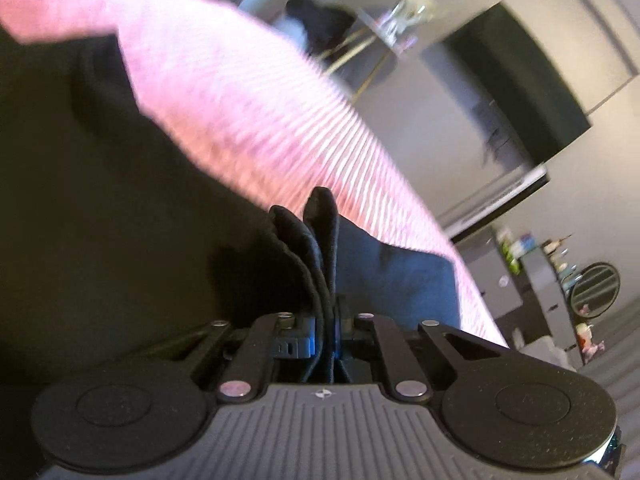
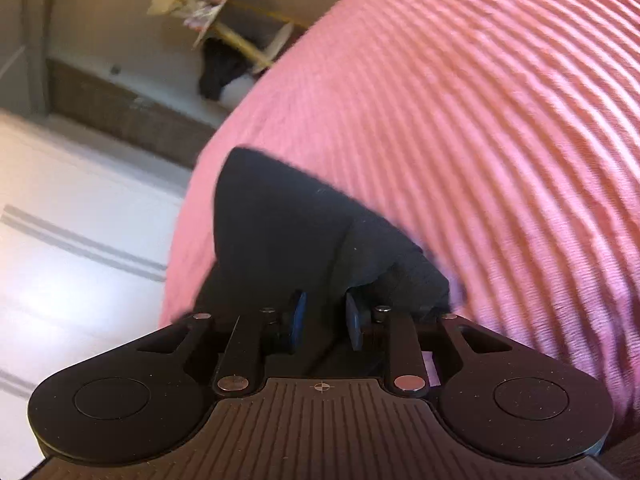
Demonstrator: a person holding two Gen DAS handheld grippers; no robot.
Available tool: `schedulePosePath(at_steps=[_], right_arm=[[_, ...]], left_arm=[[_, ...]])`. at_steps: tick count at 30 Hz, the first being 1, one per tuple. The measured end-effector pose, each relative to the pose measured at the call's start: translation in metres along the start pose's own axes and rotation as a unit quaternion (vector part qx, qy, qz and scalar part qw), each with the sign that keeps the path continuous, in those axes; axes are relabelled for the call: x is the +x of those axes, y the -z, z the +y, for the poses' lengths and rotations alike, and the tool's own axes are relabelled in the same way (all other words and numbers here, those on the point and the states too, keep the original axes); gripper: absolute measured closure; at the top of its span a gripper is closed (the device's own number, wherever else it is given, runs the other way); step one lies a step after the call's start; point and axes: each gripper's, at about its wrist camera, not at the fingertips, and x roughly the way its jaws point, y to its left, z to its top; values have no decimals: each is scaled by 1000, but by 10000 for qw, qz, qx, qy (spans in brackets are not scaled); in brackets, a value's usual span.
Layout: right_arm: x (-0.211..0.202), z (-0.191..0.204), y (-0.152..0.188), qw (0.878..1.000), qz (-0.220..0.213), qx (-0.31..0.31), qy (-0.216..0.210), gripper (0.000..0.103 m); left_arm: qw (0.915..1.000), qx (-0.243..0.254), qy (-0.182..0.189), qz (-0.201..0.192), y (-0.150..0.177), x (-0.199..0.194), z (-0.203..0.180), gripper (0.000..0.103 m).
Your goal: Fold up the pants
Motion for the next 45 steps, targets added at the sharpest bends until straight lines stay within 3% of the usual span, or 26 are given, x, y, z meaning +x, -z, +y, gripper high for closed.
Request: schedulePosePath(at_steps=[3,4,8,10,12,14,15,17,18,21,22,23,25,28,29,30,33,37,39,41,45], right_arm=[[-2,14,7,9986,245,-350,-320,63],[-3,17,9,9974,330,-413,-479,53],[-7,30,16,9891,607,-729,-1130,49],[-6,37,19,9850,654,-950,-1282,49],[-5,45,20,9836,626,-1143,-1249,50],[0,52,20,9847,507,-1294,-1051,51],[6,55,19,9861,495,-1359,-823,52],[22,61,18,9862,520,-1534,-357,70],[31,63,18,9851,539,-1626,-137,72],[63,57,20,9782,677,-1885,556,81],[70,54,20,9763,593,-1940,754,96],[73,53,19,9749,480,-1996,858,102],[72,57,18,9732,209,-2072,971,102],[66,68,18,9640,-304,-2363,1184,88],[65,70,18,9630,-396,-2405,1150,79],[64,71,19,9630,-403,-2449,1050,77],[70,73,26,9650,49,-2534,672,76],[82,88,45,9461,309,-3125,794,68],[89,90,48,9422,288,-3233,828,64],[88,90,51,9422,265,-3235,832,63],[72,81,52,9563,406,-2816,675,58]], left_arm=[[9998,88,-42,-175,-9,-27,0,96],[9996,110,-133,-214,-12,-39,2,96],[9901,437,-1213,-563,-17,-77,17,95],[9808,482,-1806,-564,-19,-82,25,82],[9744,397,-2069,-778,-20,-98,35,48],[9726,227,-2084,-1006,-19,-108,37,28],[9731,197,-2030,-1073,-18,-111,34,27],[9763,334,-1890,-996,-14,-108,26,22],[9777,399,-1850,-912,-12,-102,23,18],[9818,439,-1751,-594,-4,-83,23,17],[9811,502,-1814,-459,-1,-75,24,17],[9767,626,-2022,-355,1,-66,26,17],[9659,817,-2447,-238,4,-56,26,17],[9582,910,-2702,-228,8,-53,25,17],[9570,915,-2741,-245,6,-49,21,17],[9572,879,-2747,-259,7,-51,22,16],[9590,677,-2741,-257,5,-53,27,16],[9556,602,-2873,-269,2,-49,25,15],[9541,648,-2912,-245,3,-48,24,14],[9524,692,-2962,-220,5,-47,22,14],[9503,782,-3008,-180,5,-44,20,13]])
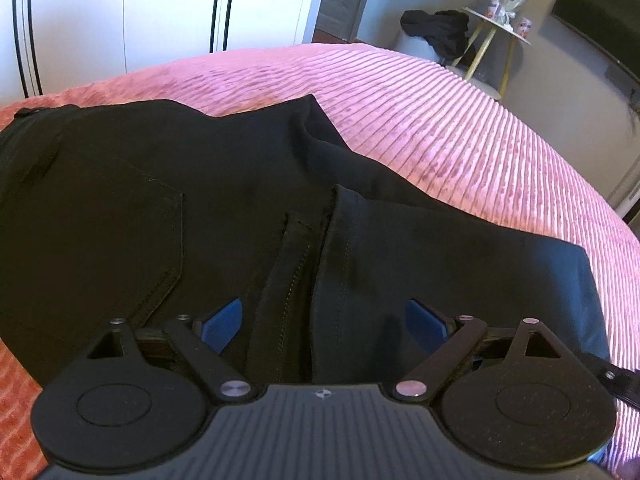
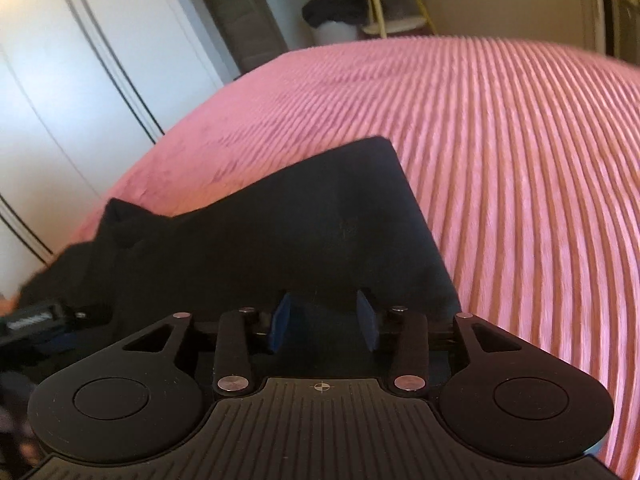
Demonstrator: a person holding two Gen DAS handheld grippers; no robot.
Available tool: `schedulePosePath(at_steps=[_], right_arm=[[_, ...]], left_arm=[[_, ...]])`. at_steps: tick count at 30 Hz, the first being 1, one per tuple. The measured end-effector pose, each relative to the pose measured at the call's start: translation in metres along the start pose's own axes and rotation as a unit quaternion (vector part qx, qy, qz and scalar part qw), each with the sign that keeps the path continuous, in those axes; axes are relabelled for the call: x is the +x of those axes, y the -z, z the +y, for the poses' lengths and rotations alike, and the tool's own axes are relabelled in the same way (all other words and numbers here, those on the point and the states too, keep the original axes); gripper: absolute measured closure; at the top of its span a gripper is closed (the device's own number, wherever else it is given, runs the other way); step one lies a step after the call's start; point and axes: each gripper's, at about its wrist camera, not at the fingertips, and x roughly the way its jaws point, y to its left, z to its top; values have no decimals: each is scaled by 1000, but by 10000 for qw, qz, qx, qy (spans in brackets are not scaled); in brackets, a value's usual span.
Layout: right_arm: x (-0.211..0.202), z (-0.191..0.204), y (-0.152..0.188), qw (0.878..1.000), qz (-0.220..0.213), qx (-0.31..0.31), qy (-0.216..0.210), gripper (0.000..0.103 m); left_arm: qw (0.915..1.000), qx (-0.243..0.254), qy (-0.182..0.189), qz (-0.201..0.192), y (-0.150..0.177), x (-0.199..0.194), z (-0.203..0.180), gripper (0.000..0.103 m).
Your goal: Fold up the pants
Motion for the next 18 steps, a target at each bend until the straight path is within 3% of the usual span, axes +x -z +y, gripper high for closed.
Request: schedulePosePath(at_steps=[7,10,14,18], right_arm=[[-9,14,11,9985,112,-464,283,55],[-4,21,13,9967,198,-702,343,49],[-2,21,15,9965,204,-765,254,39],[-3,22,15,9968,176,-753,214,36]], left_arm=[[9999,28,-99,67,-1,6,0,12],[9999,-28,-75,77,-2,7,2,11],[9995,-315,44,22,-5,6,11,10],[9974,-689,203,-40,-7,1,24,5]])
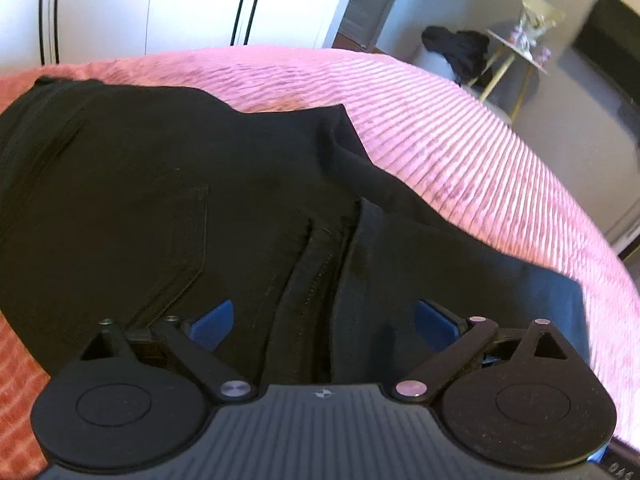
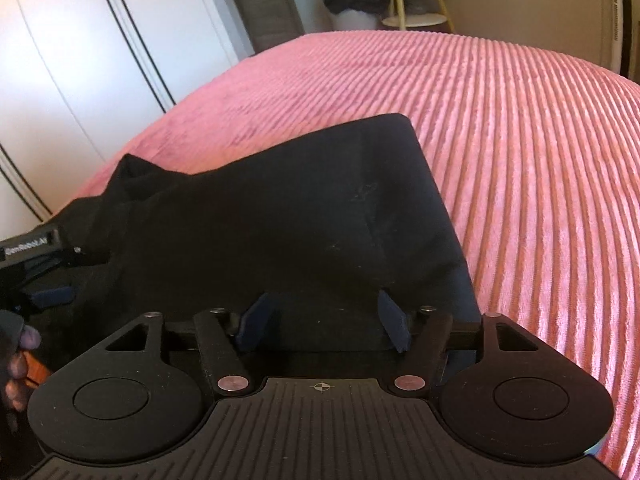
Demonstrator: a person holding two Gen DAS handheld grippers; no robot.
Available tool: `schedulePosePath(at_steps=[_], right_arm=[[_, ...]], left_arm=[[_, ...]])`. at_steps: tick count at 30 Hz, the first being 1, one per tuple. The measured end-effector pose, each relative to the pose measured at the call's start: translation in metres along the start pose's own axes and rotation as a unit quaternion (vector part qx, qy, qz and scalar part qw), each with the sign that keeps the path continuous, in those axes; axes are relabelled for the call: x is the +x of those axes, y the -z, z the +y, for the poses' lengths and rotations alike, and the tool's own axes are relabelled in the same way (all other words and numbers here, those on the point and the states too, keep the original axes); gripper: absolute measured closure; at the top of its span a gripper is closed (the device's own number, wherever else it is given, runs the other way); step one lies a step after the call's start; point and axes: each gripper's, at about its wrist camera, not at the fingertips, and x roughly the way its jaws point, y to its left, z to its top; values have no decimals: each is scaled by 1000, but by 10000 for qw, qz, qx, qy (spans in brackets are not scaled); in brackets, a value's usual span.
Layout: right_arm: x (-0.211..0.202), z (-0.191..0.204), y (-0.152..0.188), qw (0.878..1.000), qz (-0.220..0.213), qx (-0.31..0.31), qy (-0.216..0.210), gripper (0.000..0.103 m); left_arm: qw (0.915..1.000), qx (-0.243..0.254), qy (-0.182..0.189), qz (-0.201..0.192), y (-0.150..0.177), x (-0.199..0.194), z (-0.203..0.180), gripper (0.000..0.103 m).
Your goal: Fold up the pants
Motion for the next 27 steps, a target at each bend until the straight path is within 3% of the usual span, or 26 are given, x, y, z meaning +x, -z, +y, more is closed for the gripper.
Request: schedulePosePath(at_steps=[3,5,7,10,11,16,19,22,24,27], right_arm=[[-11,-6,2,9985,5,486,-239,36],[-19,-15,8,9924,62,1040,-656,36],[-24,-24,14,9860,52,1482,-758,36],[-26,-44,19,9681,85,2347,-868,39],[-25,-51,20,9612,73,2614,-882,46],[-16,-76,26,9285,78,3606,-881,59],[-8,-72,22,9298,-28,3584,-835,59],[3,-70,19,9233,-129,3727,-920,62],[9,-72,19,9208,-61,3792,-908,91],[9,-72,19,9262,-59,3670,-867,96]], left_arm=[[9988,-324,351,94,-3,-6,11,5],[9950,-625,777,64,-2,-16,19,4],[9889,-898,1162,213,1,-20,24,4],[9796,-1235,1498,525,7,-18,26,4],[9775,-1251,1586,611,8,-17,24,4],[9842,-947,1379,579,16,-17,3,4],[9855,-944,1325,481,18,-19,-4,4],[9799,-1255,1470,482,20,-24,-1,5],[9750,-1423,1625,526,21,-26,4,5],[9773,-1238,1629,550,25,-26,1,5]])
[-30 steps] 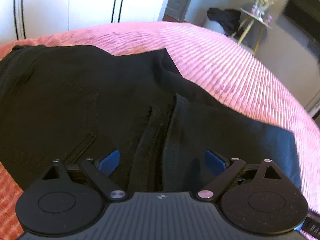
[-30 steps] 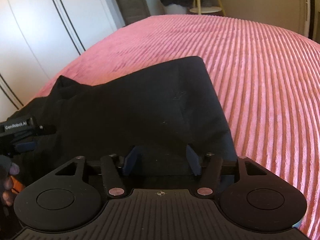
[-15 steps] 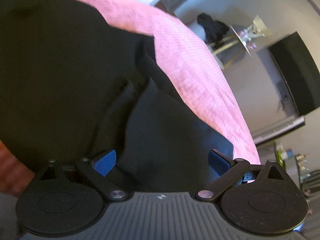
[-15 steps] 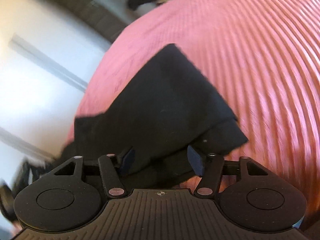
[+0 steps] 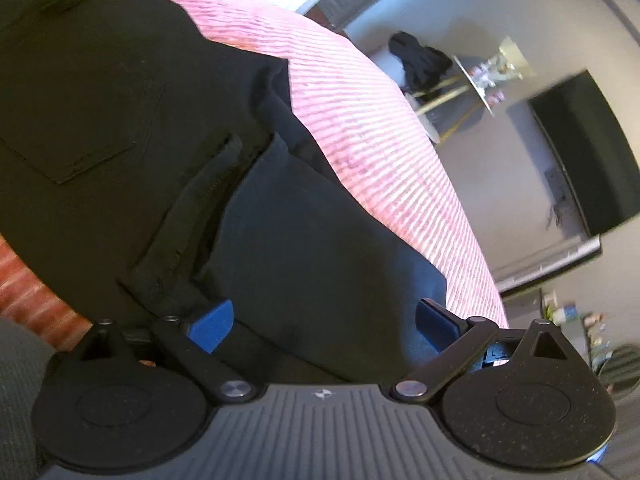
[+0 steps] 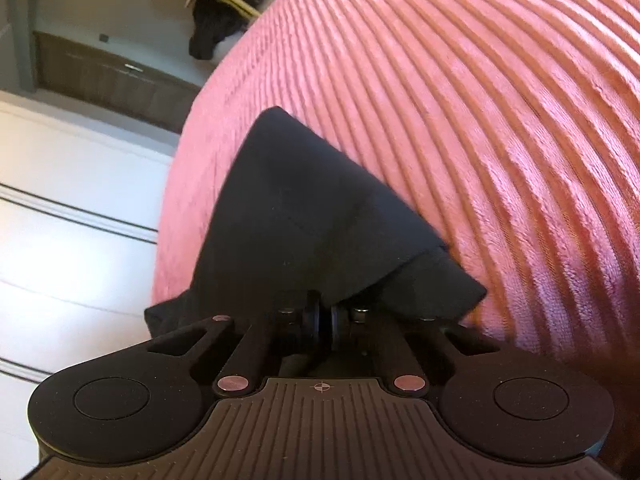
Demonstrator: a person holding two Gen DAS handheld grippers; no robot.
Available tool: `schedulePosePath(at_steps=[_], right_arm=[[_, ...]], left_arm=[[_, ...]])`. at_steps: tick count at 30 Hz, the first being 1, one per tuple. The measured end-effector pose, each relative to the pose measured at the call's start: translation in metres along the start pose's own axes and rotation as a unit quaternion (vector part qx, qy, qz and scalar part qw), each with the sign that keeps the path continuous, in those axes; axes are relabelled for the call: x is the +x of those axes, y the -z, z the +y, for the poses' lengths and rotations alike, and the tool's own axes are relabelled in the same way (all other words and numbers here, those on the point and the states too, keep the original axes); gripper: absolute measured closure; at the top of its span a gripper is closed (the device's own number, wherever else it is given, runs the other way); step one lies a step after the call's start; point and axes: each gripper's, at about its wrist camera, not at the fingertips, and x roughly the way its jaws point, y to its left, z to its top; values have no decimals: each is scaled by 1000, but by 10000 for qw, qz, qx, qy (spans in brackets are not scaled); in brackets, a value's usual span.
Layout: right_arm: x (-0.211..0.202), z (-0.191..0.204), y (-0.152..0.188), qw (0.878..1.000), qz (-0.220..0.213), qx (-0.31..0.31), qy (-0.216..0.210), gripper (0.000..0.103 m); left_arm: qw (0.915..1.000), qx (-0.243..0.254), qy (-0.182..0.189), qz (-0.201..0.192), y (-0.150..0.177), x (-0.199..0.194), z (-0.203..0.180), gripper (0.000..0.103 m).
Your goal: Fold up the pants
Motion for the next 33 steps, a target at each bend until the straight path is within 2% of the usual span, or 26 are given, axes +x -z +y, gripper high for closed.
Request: schedulePosePath(at_steps=[2,4,6,7,10,12,13,15,17,18,19,20,21,22,23,25,27,29,33], right_arm=[[-6,12,4,9986,-163,-486,148,96],[-9,13,5,9984,-145,-544,79,97],[-8,9,3,9986,-65,-491,167,97],[-8,9,4,9983,-40,-536,241,97],[-11,13,8,9958,-76,-857,325,97],[-15,12,9,9964,-33,-816,220,98],[-16,9,8,9972,17,-736,146,98],[-17,7,8,9968,106,-754,243,98],[-15,9,11,9949,269,-837,504,98],[-16,10,12,9944,302,-867,515,96],[-19,13,13,9937,372,-944,469,87],[-21,16,16,9923,477,-1091,334,68],[-23,19,19,9901,597,-1268,98,57],[-25,23,22,9875,709,-1402,-112,41],[-27,25,25,9847,818,-1515,-259,38],[-28,27,29,9803,943,-1630,-592,38],[-27,28,29,9803,869,-1620,-717,36],[-25,30,27,9803,778,-1628,-803,36],[-18,40,26,9785,666,-1687,-983,35]], left_arm=[[9999,-30,-70,118,1,12,2,5],[9996,-199,-67,211,1,24,10,5],[9994,-176,-198,205,0,33,12,13],[9995,-159,-220,144,-2,35,12,13],[9993,-123,-350,66,-3,37,11,21],[9990,-67,-450,-42,-5,37,13,45],[9988,-112,-472,-69,-6,37,16,50],[9988,-290,-368,-128,-8,33,21,69],[9990,-362,-204,-186,-12,25,21,73],[9989,-400,-86,-208,-14,19,22,73],[9986,-456,19,-272,-19,9,25,71],[9979,-523,28,-380,-24,-1,29,55],[9970,-557,44,-542,-30,-13,34,23],[9952,-604,59,-774,-38,-26,41,12],[9922,-654,39,-1063,-44,-42,51,4],[9859,-654,-73,-1536,-58,-69,73,4],[9796,-775,-259,-1835,-68,-90,102,5],[9728,-1035,-577,-1990,-74,-105,135,5],[9615,-1510,-807,-2148,-78,-117,196,5]])
